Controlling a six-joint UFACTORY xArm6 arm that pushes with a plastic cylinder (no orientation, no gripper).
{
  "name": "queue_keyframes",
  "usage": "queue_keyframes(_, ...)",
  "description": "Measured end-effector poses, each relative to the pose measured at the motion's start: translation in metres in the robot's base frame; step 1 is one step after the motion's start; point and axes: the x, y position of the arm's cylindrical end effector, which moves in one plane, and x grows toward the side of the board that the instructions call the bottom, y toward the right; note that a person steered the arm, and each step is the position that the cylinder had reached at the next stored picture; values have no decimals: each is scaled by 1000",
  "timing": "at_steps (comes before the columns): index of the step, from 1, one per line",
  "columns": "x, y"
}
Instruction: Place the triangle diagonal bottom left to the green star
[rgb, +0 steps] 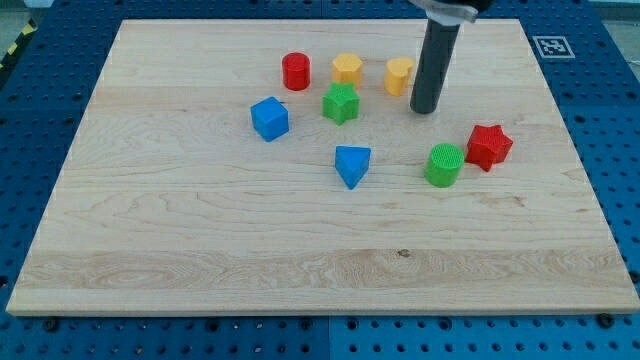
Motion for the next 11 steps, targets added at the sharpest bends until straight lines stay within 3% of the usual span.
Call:
queue_keyframes(1, 12, -25)
queue_keyframes(2, 64, -28)
queue_keyframes(4, 97, -67)
queue_keyframes(6, 97, -133)
queue_keyframes(9, 100, -170)
queue_keyframes(11, 72, -170)
